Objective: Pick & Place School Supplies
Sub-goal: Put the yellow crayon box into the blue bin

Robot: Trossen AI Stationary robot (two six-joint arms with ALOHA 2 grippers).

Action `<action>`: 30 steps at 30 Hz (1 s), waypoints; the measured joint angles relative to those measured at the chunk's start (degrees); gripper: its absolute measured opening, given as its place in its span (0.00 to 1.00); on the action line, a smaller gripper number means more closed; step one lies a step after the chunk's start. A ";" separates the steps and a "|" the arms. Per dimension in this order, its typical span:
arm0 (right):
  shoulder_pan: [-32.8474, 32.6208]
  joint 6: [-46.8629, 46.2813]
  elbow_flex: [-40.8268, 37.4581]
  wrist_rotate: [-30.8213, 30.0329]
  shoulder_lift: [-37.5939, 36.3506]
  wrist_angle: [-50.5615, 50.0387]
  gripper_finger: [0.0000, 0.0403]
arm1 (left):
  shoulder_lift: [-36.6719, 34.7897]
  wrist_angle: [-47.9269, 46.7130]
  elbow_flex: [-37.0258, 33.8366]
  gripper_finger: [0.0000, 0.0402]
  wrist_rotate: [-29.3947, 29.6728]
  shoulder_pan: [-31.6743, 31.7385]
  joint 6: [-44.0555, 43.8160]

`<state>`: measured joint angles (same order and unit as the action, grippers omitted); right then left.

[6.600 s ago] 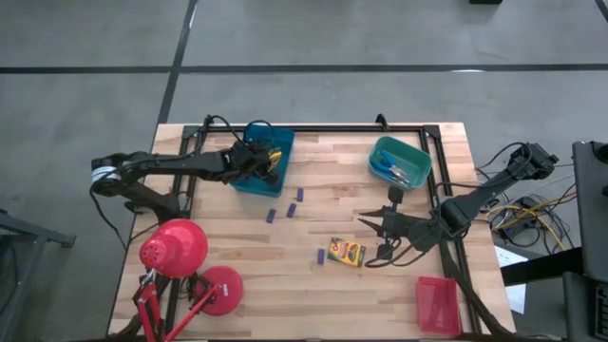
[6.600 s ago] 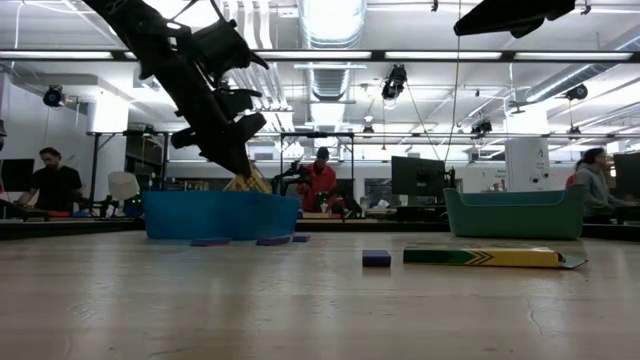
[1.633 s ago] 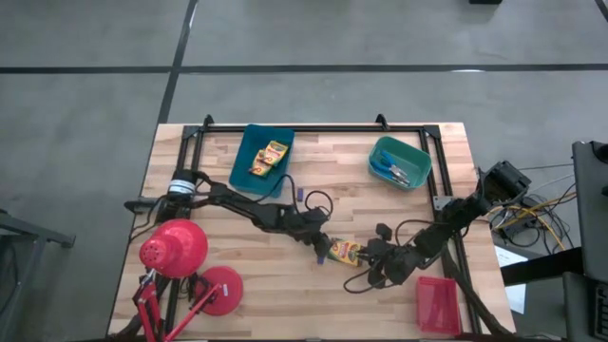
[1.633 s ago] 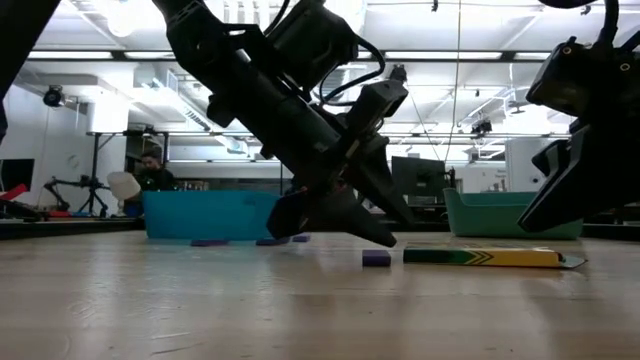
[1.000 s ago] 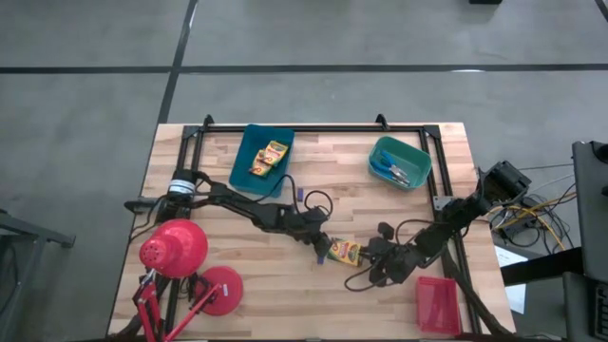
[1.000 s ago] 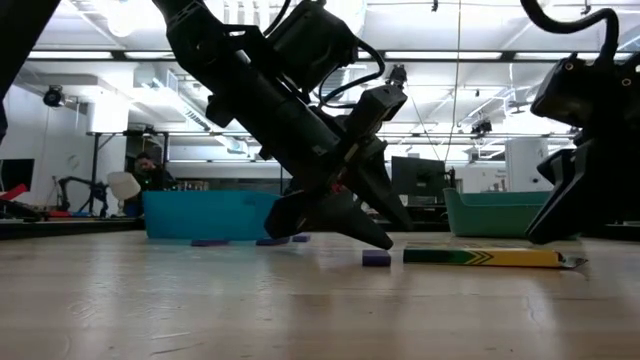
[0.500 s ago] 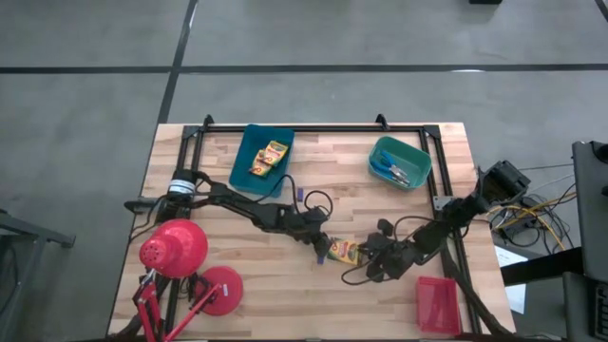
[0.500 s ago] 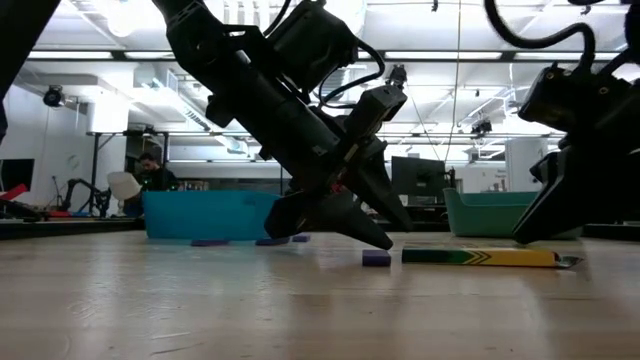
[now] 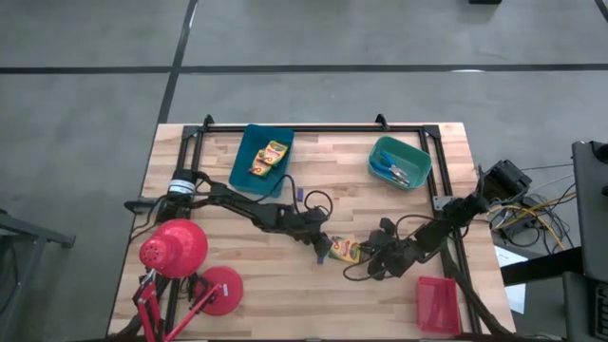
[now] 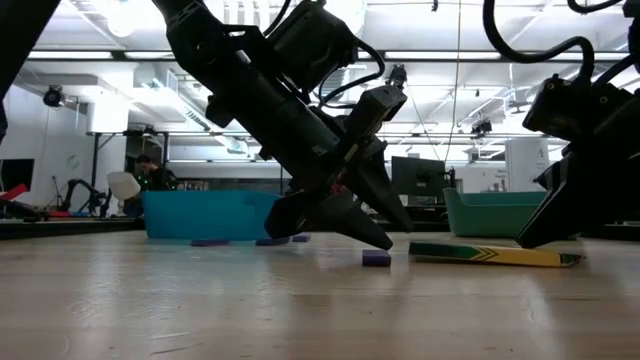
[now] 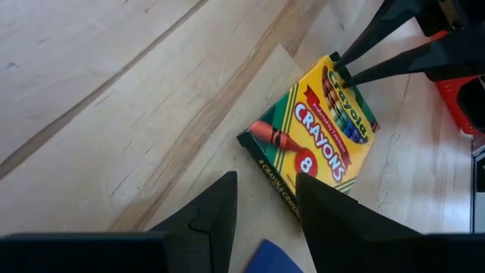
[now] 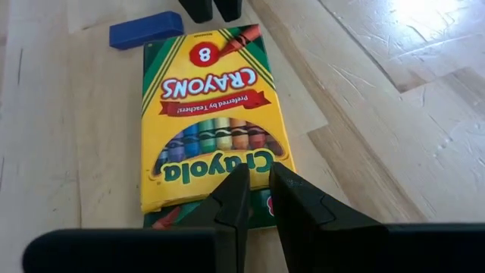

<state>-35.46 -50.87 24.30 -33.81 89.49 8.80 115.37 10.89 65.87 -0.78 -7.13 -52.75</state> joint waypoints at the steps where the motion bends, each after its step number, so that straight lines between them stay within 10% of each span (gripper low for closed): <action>1: 0.00 0.01 -0.01 0.01 0.00 -0.03 0.13 | 0.00 0.06 0.00 0.35 0.00 -0.01 0.00; 30: 0.00 0.48 -0.14 0.86 0.13 -0.87 0.13 | 0.44 2.16 -0.03 0.35 2.36 -0.14 -0.11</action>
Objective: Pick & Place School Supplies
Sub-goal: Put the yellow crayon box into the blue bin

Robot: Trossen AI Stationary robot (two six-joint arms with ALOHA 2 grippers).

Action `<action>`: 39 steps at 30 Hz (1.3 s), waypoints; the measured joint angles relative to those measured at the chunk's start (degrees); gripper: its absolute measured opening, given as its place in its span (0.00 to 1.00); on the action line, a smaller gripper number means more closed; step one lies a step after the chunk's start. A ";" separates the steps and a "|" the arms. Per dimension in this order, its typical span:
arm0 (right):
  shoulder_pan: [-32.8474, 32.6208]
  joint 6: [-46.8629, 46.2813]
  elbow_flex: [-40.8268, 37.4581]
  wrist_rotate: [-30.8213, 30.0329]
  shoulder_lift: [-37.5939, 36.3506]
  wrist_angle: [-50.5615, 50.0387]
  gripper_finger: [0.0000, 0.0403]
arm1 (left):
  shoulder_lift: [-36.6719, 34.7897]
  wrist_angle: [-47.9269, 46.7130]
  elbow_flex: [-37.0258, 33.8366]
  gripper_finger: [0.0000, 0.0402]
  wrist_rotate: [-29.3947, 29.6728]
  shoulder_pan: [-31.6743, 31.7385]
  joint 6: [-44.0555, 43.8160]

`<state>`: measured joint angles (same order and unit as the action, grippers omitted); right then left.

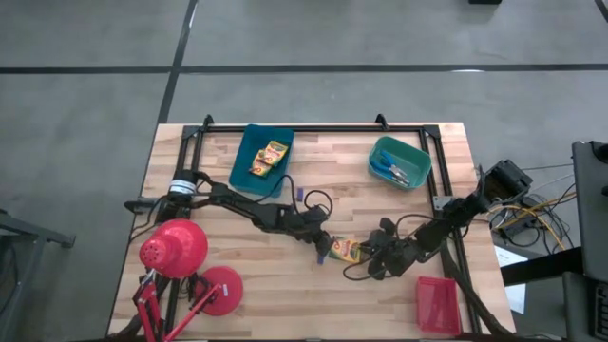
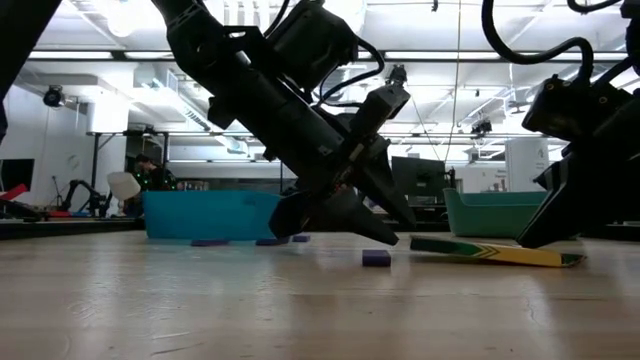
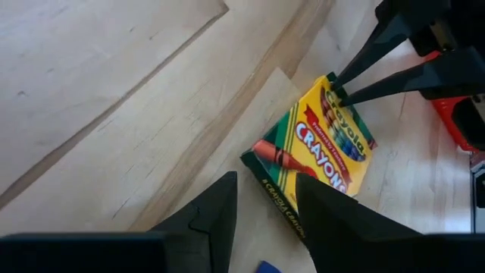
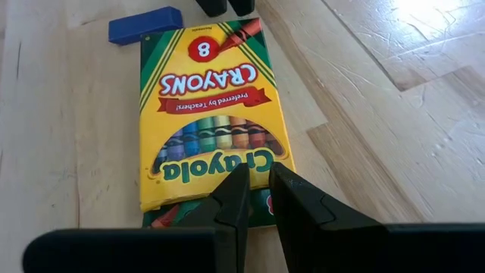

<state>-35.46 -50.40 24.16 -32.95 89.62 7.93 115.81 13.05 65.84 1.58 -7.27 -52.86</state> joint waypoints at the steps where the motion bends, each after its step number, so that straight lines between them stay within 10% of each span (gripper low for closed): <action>1: 0.00 -0.02 0.00 0.00 0.00 -0.13 0.13 | 0.00 -0.02 0.01 0.35 0.02 -0.02 -0.02; 39: 3.17 2.87 -0.13 0.70 0.11 2.97 0.13 | -0.39 -4.54 -0.15 0.35 -0.09 -0.17 1.79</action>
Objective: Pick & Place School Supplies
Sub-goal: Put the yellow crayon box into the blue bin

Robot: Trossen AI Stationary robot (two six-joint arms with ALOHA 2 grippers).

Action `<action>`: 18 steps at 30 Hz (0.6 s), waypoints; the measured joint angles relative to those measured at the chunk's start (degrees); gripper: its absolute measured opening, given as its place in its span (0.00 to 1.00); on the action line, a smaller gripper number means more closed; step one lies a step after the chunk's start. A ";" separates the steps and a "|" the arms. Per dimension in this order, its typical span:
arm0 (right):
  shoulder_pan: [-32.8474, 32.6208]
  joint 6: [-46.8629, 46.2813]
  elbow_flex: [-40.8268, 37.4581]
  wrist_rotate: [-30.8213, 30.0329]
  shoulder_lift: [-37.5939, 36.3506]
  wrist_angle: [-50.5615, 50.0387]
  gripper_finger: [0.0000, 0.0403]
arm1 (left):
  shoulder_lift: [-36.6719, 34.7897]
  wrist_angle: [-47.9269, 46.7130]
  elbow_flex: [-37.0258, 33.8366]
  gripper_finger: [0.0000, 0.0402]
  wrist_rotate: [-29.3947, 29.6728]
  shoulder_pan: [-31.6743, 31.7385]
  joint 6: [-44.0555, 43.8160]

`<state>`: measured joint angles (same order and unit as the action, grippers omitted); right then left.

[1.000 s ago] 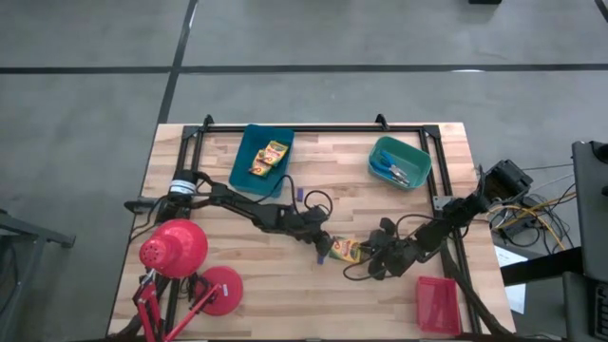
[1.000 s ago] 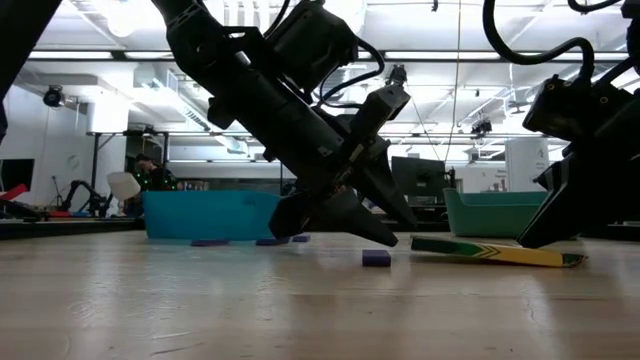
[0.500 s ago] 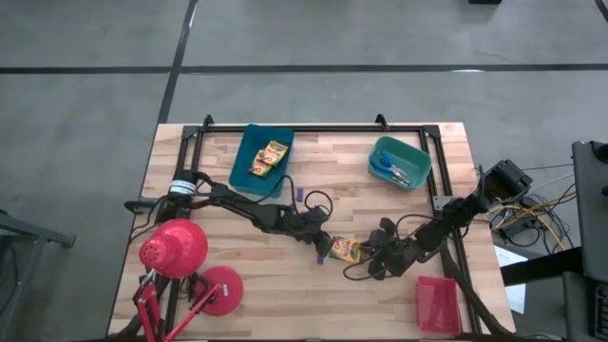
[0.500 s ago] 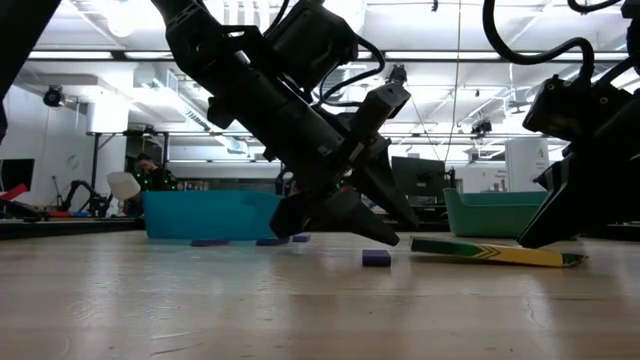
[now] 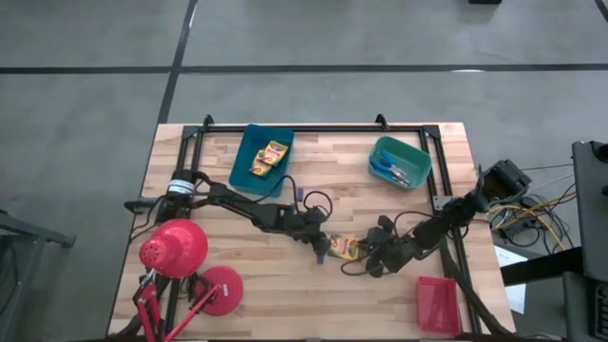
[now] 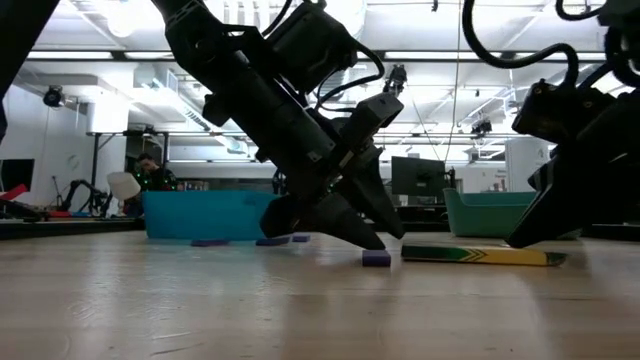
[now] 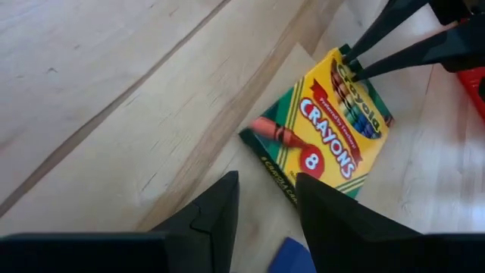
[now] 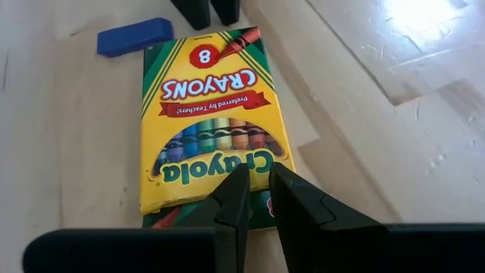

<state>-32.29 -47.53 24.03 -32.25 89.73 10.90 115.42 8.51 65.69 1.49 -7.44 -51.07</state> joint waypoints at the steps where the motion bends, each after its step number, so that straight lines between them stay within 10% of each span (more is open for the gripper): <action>1: 0.32 0.50 -0.02 0.03 0.00 0.32 0.13 | -0.08 -0.16 0.00 0.35 -0.12 0.00 0.04; 18: 5.83 4.07 -0.07 3.19 0.45 5.66 0.13 | -2.51 -6.39 -0.32 0.34 2.05 0.22 9.42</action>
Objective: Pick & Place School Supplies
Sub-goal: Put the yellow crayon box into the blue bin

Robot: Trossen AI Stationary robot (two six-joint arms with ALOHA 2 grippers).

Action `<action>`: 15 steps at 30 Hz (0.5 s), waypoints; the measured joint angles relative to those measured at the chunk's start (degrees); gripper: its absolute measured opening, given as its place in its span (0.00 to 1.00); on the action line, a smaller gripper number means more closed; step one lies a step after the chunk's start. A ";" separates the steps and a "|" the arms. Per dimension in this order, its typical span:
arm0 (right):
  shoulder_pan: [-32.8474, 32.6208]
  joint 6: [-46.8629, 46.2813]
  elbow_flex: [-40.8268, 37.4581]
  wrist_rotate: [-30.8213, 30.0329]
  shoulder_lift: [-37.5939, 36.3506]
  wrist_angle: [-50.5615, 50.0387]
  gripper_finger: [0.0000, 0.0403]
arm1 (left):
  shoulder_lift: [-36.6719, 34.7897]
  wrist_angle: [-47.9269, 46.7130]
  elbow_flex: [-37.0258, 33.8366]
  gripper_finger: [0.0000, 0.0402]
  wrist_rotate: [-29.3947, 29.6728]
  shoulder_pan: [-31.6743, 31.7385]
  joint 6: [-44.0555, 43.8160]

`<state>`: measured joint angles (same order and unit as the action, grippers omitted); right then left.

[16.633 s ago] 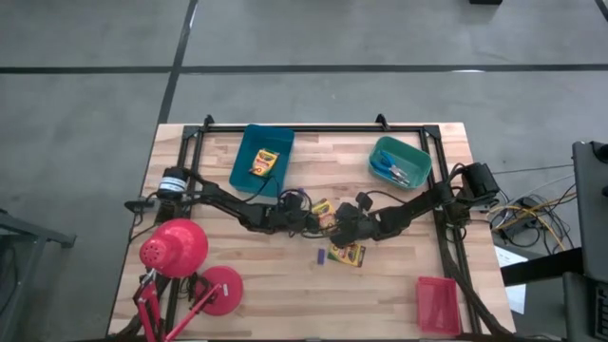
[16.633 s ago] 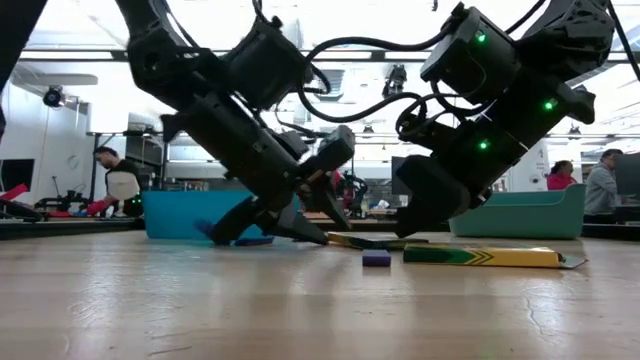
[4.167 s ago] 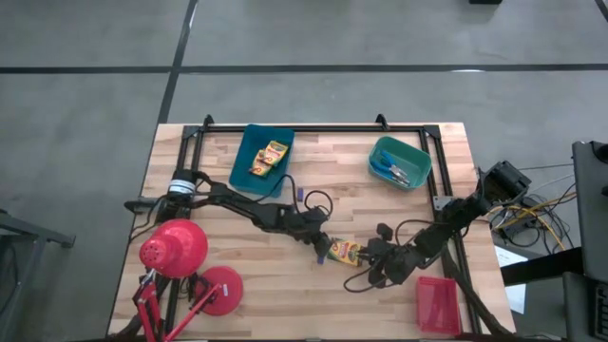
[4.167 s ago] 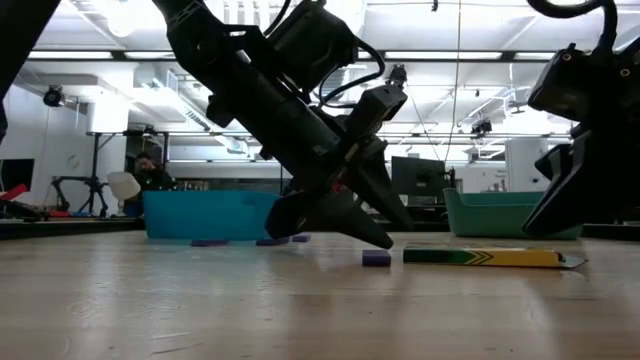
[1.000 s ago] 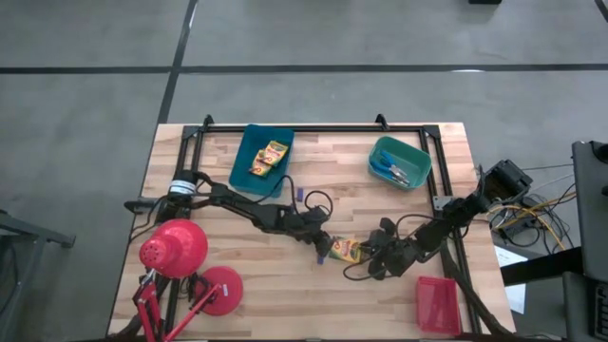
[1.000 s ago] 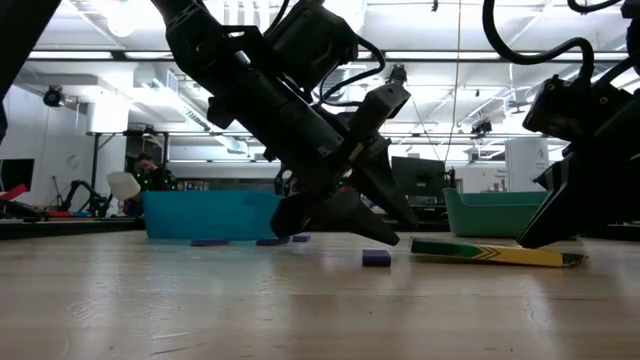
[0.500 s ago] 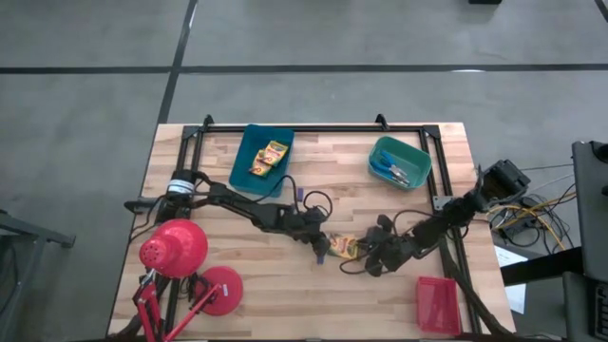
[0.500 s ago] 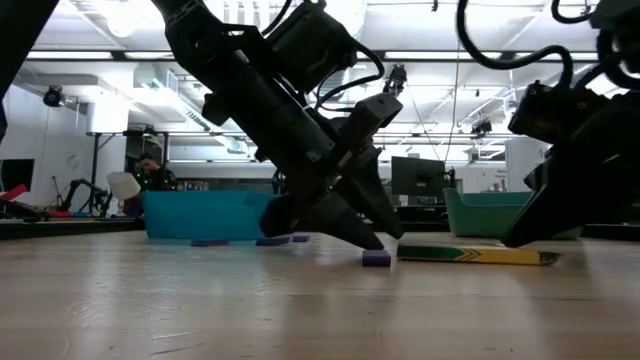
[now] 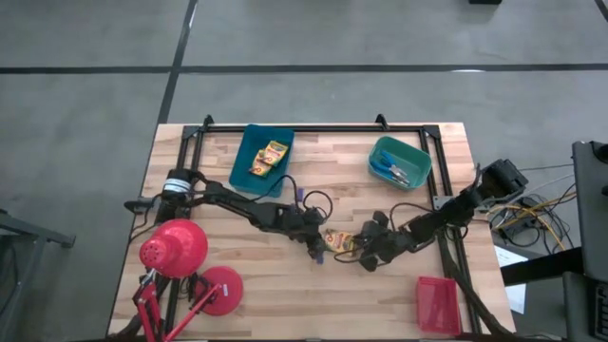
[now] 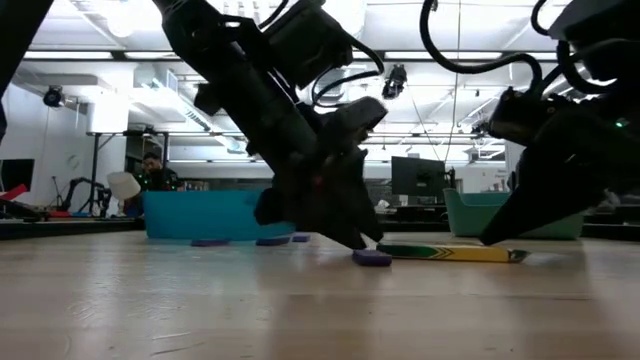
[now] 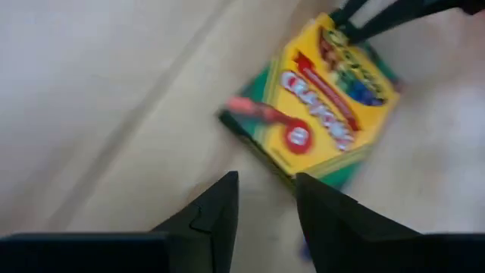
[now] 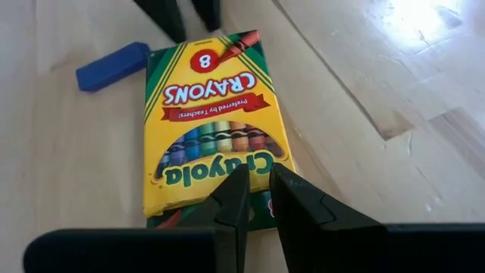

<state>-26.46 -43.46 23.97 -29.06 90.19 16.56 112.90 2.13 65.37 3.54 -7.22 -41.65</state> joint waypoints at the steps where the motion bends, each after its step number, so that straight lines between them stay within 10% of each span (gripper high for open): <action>1: 0.18 0.09 0.00 -0.12 0.62 1.14 0.13 | -0.68 -0.50 -0.19 0.34 1.57 0.02 1.46; 9: 1.84 3.19 2.31 0.53 13.88 16.09 0.13 | -6.35 -4.15 -0.25 0.34 17.78 -1.24 9.09; 15: 2.58 5.26 6.32 1.53 17.41 15.31 0.13 | -8.79 -7.36 -0.23 0.34 18.50 -2.34 9.80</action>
<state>-23.88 -38.20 30.29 -27.53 107.59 31.87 104.11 -5.23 65.14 22.04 -9.56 -31.85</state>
